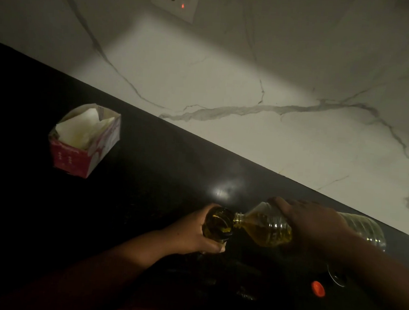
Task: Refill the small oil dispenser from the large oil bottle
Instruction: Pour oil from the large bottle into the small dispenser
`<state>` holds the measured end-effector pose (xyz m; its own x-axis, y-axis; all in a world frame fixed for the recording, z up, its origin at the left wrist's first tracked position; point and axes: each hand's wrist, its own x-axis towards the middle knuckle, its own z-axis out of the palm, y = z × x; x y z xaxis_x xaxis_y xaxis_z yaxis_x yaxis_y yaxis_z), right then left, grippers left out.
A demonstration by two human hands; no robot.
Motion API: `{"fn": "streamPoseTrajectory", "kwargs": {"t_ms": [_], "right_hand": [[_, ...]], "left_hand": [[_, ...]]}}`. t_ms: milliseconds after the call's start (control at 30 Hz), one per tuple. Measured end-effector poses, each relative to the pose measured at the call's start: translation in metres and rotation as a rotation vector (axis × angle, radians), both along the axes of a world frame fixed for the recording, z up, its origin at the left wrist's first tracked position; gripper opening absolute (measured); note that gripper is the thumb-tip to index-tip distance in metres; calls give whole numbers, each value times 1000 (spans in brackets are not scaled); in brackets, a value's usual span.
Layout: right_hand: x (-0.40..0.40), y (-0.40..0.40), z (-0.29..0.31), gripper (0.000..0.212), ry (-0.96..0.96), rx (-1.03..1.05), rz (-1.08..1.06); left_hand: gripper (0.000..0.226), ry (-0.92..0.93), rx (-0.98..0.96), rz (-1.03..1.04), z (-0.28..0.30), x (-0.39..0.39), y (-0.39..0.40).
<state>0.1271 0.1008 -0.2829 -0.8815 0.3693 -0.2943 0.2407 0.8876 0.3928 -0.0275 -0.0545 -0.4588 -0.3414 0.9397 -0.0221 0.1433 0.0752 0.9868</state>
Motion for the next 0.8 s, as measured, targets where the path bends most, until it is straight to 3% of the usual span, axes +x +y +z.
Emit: {"fn": "streamPoseTrajectory", "kwargs": {"t_ms": [800], "right_hand": [[-1, -6, 5, 94, -13, 31, 14]], "left_hand": [[70, -3, -1, 7, 0, 1, 0]]}}
